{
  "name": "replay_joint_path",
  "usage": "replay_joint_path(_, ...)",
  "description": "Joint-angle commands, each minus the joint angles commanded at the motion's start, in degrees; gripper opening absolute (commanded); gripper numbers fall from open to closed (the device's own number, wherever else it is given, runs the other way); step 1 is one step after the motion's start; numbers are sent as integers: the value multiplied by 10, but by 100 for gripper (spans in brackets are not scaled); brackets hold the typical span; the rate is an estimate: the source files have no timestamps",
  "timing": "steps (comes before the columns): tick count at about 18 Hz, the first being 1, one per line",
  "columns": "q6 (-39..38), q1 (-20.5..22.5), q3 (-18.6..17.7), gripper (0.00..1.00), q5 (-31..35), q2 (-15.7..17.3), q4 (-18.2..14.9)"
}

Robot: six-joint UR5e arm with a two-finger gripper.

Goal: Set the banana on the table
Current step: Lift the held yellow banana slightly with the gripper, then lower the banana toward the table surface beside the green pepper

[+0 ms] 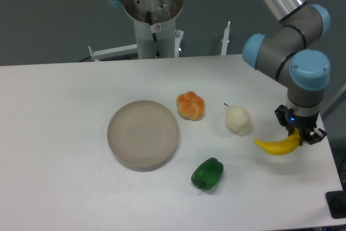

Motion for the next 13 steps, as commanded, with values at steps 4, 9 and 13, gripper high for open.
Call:
replay_joint_path(4,-58,3,11,37,-13,-21,4)
replay_joint_path(9,-86,2,10,37,-13,-36,4)
replay_joint_path(13,-86,-2,14,37,-12,-47,5)
